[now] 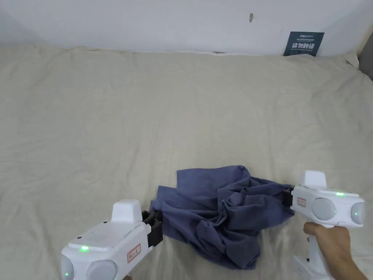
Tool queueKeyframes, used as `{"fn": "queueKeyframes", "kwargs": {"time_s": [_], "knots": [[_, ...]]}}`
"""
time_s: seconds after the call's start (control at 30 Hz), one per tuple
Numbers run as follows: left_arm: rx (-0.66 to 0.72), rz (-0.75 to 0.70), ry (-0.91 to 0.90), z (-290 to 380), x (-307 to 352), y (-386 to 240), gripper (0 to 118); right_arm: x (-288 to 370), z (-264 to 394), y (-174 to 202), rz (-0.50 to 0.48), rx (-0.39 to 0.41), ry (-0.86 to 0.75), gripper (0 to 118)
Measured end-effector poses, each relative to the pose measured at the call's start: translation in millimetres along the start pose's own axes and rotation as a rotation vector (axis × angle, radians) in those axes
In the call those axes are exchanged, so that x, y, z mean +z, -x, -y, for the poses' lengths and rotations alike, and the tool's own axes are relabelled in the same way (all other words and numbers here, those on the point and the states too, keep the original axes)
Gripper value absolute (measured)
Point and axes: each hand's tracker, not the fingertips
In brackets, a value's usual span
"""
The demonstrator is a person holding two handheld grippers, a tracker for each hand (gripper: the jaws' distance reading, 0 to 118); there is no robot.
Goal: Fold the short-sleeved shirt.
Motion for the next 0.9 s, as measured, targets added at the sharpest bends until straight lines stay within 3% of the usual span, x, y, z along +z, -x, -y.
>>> {"fn": "queueKeyframes", "kwargs": {"time_s": [0.2, 0.37, 0.57, 0.9], "knots": [[0.013, -0.014, -0.142, -61.7, 21.4, 16.9, 8, 81.8, -57.1, 5.8, -0.023, 0.069, -0.193, 10], [-0.050, -0.129, -0.262, -152.3, 42.3, 44.1, 8, 135.6, -120.3, 10.8, 0.001, 0.111, -0.351, 10], [-0.095, -0.259, -0.364, -260.5, 60.3, 62.2, 8, 166.9, -195.9, 9.7, 0.010, 0.094, -0.490, 10], [-0.003, -0.369, -0.433, -403.2, 58.3, 83.9, 8, 180.9, -307.8, 6.5, 0.017, 0.027, -0.623, 10]]}}
